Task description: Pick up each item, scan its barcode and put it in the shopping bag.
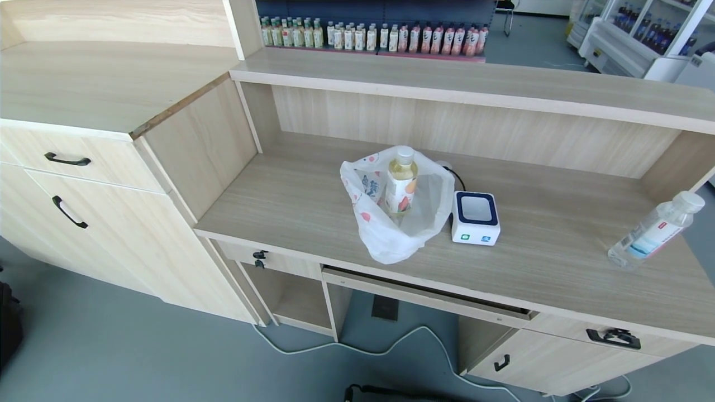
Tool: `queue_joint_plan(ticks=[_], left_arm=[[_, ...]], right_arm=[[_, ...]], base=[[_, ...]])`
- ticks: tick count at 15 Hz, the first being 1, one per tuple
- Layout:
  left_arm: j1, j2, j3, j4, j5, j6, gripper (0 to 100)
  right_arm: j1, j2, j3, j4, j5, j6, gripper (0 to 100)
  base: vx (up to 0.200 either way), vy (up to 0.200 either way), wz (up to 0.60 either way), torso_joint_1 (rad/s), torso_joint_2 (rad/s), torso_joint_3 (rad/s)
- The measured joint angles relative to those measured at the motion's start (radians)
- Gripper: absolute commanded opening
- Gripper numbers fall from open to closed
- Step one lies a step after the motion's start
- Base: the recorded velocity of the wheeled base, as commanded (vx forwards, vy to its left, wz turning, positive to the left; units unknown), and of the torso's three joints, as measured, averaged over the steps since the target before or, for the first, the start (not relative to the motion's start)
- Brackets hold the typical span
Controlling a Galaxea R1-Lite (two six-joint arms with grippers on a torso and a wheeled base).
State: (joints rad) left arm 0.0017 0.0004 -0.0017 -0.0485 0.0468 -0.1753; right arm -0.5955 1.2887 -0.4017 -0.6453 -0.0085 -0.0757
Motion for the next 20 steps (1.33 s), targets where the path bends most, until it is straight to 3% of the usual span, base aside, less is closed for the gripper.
queue_joint_plan(ticks=[6,13,20], left_arm=[[0.000,0.000,0.000,0.000,0.000,-0.001,100],[0.000,0.000,0.000,0.000,0.000,-0.001,100],[0.000,0.000,0.000,0.000,0.000,-0.001,100]], right_arm=[[-0.020,-0.007,0.022,-0.041,0.000,-0.132,100],[-0.050,0.206,0.003,-0.360,0.095,-0.090,100],[0.068,0.490,-0.102,-0.545,0.141,-0.033,100]], base=[[0.000,0.000,-0.30,0.002,0.00,-0.001],[0.000,0.000,0.00,0.000,0.00,0.000],[0.000,0.000,0.00,0.000,0.00,0.000]])
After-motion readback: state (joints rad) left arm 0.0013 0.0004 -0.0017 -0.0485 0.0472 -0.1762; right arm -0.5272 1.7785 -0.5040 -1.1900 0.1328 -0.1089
